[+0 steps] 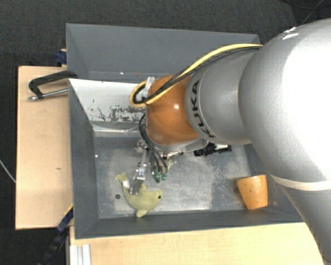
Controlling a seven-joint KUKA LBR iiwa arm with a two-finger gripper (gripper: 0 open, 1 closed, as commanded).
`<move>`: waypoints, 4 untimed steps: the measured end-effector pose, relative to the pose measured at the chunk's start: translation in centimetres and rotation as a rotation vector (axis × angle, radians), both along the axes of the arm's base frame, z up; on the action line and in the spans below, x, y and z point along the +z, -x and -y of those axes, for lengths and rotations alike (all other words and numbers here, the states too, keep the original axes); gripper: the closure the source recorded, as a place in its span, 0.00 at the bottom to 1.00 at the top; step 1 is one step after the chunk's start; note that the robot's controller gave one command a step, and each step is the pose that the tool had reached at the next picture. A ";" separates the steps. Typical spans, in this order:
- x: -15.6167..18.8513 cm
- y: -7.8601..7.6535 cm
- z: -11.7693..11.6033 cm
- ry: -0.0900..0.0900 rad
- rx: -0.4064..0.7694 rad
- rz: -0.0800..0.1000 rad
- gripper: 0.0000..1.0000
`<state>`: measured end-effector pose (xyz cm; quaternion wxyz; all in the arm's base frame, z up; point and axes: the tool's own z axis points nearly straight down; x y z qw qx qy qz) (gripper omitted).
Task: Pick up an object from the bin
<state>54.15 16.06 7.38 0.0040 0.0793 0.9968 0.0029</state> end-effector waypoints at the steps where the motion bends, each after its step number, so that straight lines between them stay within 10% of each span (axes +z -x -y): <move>1: 6.2 4.8 1.1 0.003 -0.014 -0.008 0.00; 2: 4.3 -1.5 11.8 0.006 0.198 0.002 0.00; 3: 1.7 -2.2 9.9 0.005 0.160 -0.001 0.00; 4: 1.5 -2.1 9.9 0.005 0.161 -0.005 1.00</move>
Offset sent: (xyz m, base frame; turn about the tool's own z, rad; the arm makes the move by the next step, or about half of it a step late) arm -0.0481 -0.0121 0.0581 0.0145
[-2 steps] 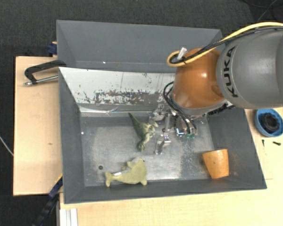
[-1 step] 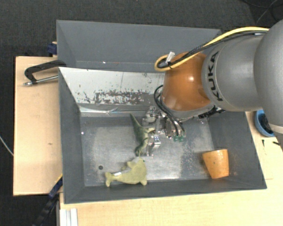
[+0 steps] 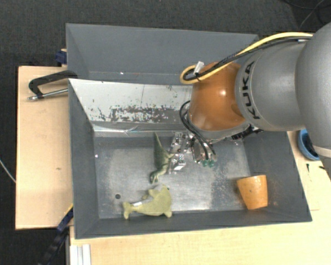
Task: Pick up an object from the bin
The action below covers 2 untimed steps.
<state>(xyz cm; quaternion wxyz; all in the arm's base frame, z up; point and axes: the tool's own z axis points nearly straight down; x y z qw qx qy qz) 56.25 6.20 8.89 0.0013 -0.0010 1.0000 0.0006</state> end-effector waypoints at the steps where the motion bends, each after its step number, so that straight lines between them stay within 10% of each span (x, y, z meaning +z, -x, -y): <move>1: 16.0 0.2 -1.2 0.000 0.150 0.012 1.00; 2: 16.1 -0.6 -0.6 0.001 0.231 0.005 1.00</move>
Offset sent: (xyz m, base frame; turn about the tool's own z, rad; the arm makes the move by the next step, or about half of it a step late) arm -0.0047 0.0104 0.1545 -0.1485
